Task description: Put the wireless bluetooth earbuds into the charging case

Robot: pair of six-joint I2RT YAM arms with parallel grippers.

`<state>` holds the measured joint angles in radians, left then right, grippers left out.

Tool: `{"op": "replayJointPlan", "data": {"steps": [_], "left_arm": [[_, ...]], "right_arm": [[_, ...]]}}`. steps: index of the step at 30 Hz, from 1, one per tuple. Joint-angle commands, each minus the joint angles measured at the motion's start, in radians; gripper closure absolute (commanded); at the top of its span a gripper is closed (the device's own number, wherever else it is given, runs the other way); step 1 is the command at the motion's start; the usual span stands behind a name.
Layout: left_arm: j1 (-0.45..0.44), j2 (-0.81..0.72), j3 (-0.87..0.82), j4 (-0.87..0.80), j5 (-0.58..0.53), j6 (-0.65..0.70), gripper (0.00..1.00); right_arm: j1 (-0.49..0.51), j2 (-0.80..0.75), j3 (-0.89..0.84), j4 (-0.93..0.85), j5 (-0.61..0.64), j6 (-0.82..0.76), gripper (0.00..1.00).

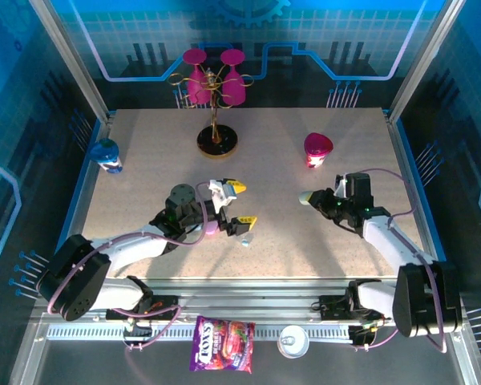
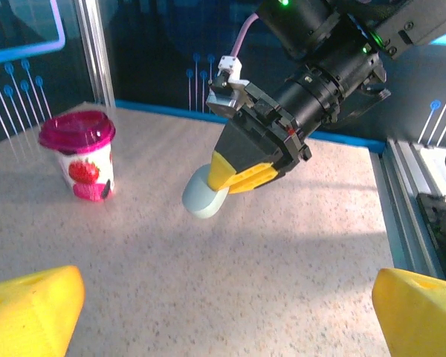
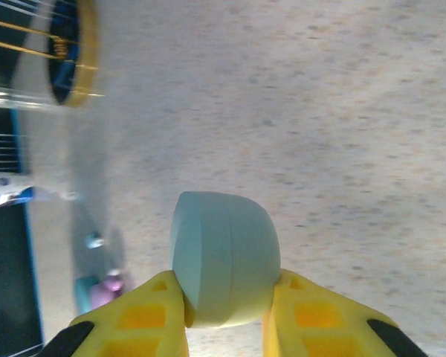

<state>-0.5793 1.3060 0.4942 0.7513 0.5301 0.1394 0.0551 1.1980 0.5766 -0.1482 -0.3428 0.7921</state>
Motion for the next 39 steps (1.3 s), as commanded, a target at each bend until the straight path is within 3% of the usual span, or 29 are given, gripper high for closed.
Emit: {"op": "replayJointPlan", "data": {"steps": [1,8,13,16,21,28,34,39], "left_arm": [[-0.009,-0.034,0.007,-0.117,-0.027,0.035,0.01],[-0.009,-0.072,0.045,-0.298,-0.228,-0.071,0.01],[-0.009,-0.065,0.175,-0.694,-0.52,-0.17,0.01],[-0.009,-0.063,0.221,-0.866,-0.594,-0.222,0.01],[-0.009,-0.031,0.295,-1.12,-0.617,-0.296,0.02],[-0.01,0.033,0.346,-1.356,-0.622,-0.406,0.17],[-0.01,0.103,0.348,-1.348,-0.62,-0.39,0.4],[-0.011,0.156,0.363,-1.35,-0.6,-0.401,0.48]], "right_arm": [[-0.021,0.042,-0.012,-0.036,0.05,-0.087,0.76],[-0.032,0.126,-0.007,-0.027,0.1,-0.111,0.71],[-0.032,0.086,0.016,-0.084,0.163,-0.14,0.51],[-0.031,0.026,0.045,-0.157,0.217,-0.178,0.39],[0.002,-0.097,0.093,-0.256,0.317,-0.256,0.28],[0.174,-0.147,0.177,-0.336,0.423,-0.396,0.2],[0.231,-0.121,0.191,-0.311,0.427,-0.385,0.2],[0.244,-0.115,0.2,-0.312,0.439,-0.384,0.2]]}}
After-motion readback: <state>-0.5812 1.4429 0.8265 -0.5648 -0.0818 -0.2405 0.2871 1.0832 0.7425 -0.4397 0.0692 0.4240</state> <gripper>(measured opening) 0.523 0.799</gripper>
